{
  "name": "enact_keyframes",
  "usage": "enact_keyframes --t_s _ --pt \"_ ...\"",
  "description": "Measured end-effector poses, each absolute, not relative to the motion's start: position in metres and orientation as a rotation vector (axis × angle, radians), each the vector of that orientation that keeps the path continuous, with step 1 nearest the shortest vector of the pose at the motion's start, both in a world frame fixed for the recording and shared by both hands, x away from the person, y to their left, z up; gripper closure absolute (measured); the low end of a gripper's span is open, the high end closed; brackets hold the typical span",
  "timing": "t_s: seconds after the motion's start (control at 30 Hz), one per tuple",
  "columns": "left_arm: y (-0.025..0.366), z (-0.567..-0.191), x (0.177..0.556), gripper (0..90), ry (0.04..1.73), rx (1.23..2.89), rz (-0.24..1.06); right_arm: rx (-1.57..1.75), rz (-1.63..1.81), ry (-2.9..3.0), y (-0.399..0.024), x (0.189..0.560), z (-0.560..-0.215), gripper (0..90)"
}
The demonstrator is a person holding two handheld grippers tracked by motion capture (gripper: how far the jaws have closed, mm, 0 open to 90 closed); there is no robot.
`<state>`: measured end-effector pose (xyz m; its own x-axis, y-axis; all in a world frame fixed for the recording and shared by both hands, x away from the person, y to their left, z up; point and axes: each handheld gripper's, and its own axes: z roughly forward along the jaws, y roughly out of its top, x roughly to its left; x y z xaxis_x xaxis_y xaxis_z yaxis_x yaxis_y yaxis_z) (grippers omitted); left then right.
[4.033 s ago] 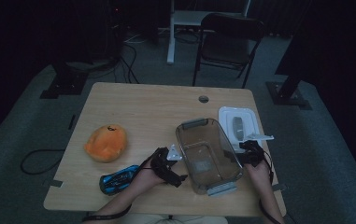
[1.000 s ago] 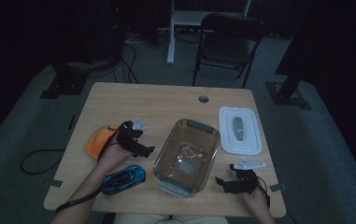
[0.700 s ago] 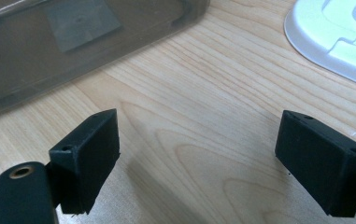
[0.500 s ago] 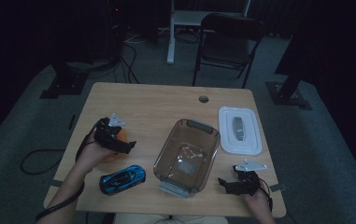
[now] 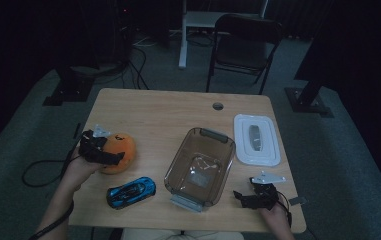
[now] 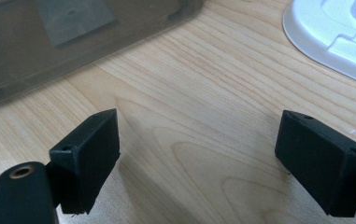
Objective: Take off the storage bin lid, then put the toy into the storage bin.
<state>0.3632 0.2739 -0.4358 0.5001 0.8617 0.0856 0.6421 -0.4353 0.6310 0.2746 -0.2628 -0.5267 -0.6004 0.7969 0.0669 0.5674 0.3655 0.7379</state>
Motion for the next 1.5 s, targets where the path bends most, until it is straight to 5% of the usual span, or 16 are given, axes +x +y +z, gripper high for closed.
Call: enact_keyframes --t_s 0.6,0.87,1.0,1.5 --pt "0.284 -0.469 0.370 0.3 1.306 2.261 0.452 1.207 1.076 2.327 -0.263 0.274 -0.527 13.6" --pt "0.286 -0.461 0.361 43.9 1.252 2.260 0.469 1.195 1.046 2.325 -0.260 0.274 -0.527 13.7" --pt "0.285 -0.457 0.359 53.3 1.236 2.262 0.499 1.175 1.016 2.325 -0.258 0.273 -0.527 13.7" --pt "0.282 -0.439 0.360 59.3 1.217 2.246 0.505 1.172 1.006 2.325 -0.257 0.273 -0.527 13.5"
